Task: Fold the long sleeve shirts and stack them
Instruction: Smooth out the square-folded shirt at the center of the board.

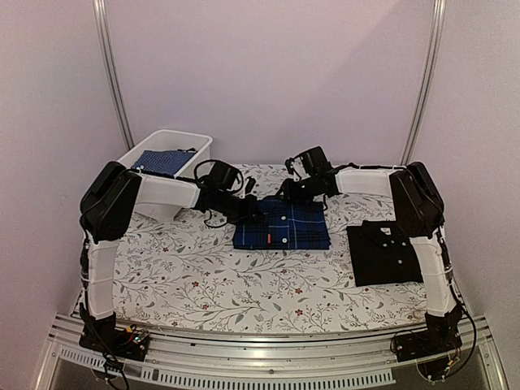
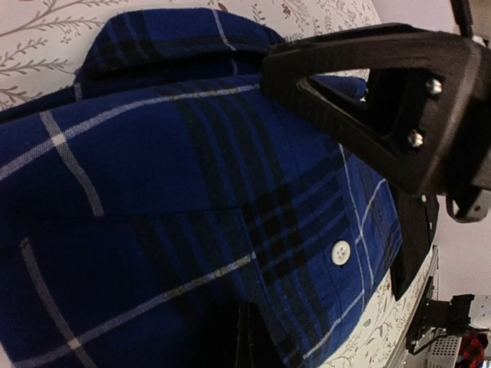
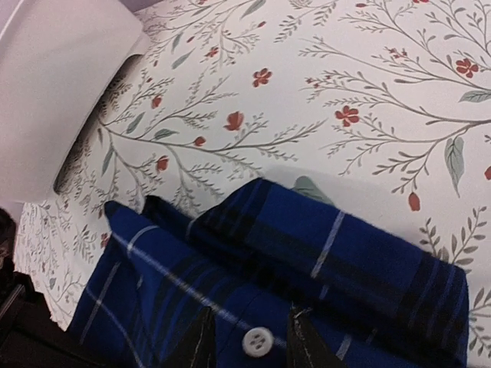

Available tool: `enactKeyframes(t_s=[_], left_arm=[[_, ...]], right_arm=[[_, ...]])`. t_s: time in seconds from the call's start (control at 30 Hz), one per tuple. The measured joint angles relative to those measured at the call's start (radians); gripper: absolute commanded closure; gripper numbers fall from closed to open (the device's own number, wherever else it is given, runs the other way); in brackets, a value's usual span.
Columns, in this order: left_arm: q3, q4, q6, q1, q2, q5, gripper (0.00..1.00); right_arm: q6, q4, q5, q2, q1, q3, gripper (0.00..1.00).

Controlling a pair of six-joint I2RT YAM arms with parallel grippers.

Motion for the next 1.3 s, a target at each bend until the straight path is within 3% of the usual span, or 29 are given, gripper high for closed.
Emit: enactKeyframes(t_s=[0.17, 0.4, 0.67, 1.03, 1.2, 1.3], left_arm=[[0.058, -0.008, -0.006, 0.013, 0.067, 0.011, 0.96], [0.083, -0.029, -0.01, 0.016, 0.073, 0.005, 0.94], [0.183, -0.055, -0.03, 0.03, 0.182, -0.037, 0.94], [0.223, -0.066, -0.036, 0.039, 0.21, -0.05, 0.93], [0.232, -0.08, -0.034, 0.039, 0.21, -0.049, 0.93], [0.235, -0.09, -0.032, 0.039, 0.208, -0.048, 0.89]], right_arm=[[-0.009, -0.065, -0.02, 0.201, -0.06, 0.184, 0.67], [-0.016, -0.103, -0.025, 0.226, -0.079, 0.244, 0.52], [-0.053, -0.173, 0.031, 0.156, -0.07, 0.22, 0.43], [-0.049, -0.192, 0.229, -0.143, 0.077, -0.038, 0.4], [-0.005, -0.216, 0.29, -0.122, 0.138, -0.079, 0.37], [0.003, -0.253, 0.31, -0.037, 0.118, 0.01, 0.32]])
